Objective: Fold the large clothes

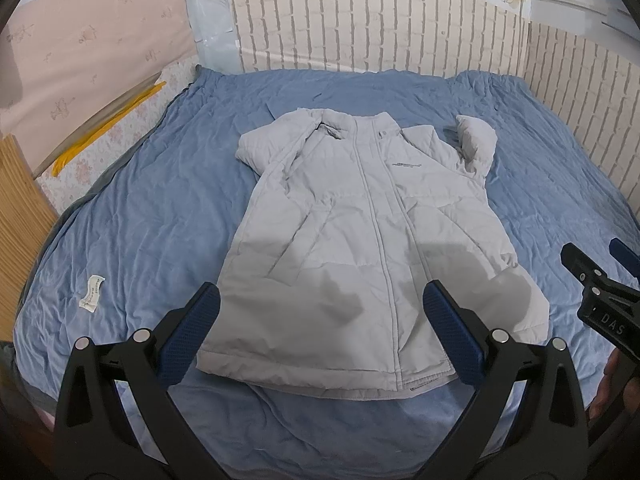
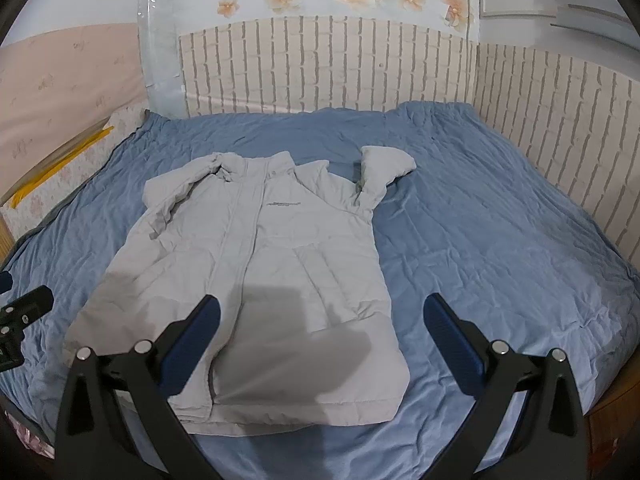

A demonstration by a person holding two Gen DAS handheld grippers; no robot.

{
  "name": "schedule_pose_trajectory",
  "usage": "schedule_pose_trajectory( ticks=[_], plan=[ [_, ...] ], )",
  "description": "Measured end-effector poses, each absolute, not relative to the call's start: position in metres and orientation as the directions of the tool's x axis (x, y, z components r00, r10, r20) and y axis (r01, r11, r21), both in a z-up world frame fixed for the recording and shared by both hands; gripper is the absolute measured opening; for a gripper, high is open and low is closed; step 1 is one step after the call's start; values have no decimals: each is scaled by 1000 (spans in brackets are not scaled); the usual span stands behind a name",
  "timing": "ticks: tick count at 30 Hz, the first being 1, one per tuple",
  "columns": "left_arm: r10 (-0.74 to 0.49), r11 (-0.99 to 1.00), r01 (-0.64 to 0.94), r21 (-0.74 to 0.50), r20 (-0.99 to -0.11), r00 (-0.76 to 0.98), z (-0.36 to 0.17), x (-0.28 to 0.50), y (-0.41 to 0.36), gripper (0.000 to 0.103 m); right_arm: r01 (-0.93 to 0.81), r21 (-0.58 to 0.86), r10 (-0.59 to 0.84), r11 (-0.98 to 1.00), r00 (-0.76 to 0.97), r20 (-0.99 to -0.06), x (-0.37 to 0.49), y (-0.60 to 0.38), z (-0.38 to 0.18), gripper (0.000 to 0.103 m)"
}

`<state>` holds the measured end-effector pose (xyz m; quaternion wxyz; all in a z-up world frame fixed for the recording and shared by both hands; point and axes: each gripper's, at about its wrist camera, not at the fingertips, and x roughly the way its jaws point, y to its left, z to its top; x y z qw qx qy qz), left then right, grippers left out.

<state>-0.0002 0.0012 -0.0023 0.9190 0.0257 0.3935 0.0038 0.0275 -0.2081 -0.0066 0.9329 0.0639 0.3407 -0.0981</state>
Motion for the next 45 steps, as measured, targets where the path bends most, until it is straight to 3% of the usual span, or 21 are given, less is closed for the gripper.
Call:
schedule_pose_trajectory(
  ticks=[45],
  plan=[
    [37, 999, 3, 53, -724, 689, -2, -2, 8, 100, 217, 43, -136, 975, 743, -655, 24, -206, -13, 101]
  ],
)
